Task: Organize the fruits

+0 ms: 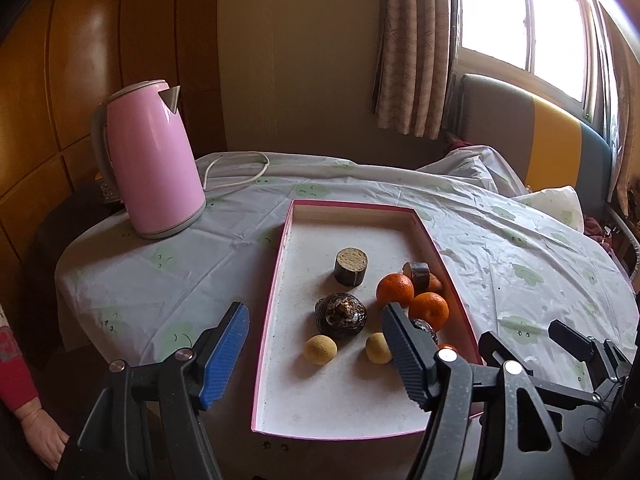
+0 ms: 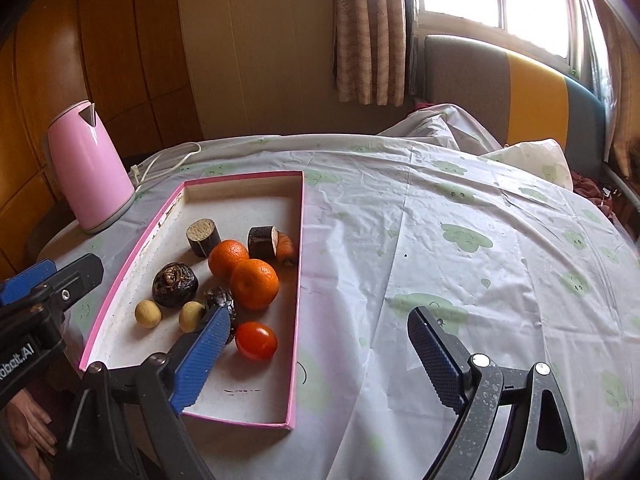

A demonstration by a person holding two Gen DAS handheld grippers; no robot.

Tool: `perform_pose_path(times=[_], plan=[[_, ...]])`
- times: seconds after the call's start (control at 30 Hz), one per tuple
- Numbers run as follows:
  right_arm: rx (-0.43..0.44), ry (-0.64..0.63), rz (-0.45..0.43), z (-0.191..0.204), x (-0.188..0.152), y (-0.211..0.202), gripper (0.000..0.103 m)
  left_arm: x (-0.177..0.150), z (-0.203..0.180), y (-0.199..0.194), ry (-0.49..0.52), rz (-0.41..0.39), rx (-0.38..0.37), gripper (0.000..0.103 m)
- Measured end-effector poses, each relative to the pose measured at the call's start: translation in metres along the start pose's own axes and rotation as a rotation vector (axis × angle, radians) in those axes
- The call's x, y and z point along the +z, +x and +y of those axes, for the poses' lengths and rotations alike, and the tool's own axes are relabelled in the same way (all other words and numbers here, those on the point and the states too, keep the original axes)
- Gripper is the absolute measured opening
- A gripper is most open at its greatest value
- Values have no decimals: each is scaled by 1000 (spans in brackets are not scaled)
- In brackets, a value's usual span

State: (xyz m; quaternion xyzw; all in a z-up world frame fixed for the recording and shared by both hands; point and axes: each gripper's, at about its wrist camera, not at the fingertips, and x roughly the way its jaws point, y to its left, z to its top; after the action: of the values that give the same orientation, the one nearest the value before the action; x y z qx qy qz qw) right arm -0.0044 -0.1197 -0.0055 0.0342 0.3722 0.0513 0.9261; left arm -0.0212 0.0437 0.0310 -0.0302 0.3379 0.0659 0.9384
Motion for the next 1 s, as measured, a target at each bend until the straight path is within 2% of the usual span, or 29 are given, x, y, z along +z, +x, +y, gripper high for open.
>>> perform_pose_path(times=[0.77,1.0], plan=[[6,-25,-8,9,0,-4,92,1,7,-7,-33,-35,32,70],[3,-35,-7,10,0,-4,92,2,7,-6,-15,-38,44,68]])
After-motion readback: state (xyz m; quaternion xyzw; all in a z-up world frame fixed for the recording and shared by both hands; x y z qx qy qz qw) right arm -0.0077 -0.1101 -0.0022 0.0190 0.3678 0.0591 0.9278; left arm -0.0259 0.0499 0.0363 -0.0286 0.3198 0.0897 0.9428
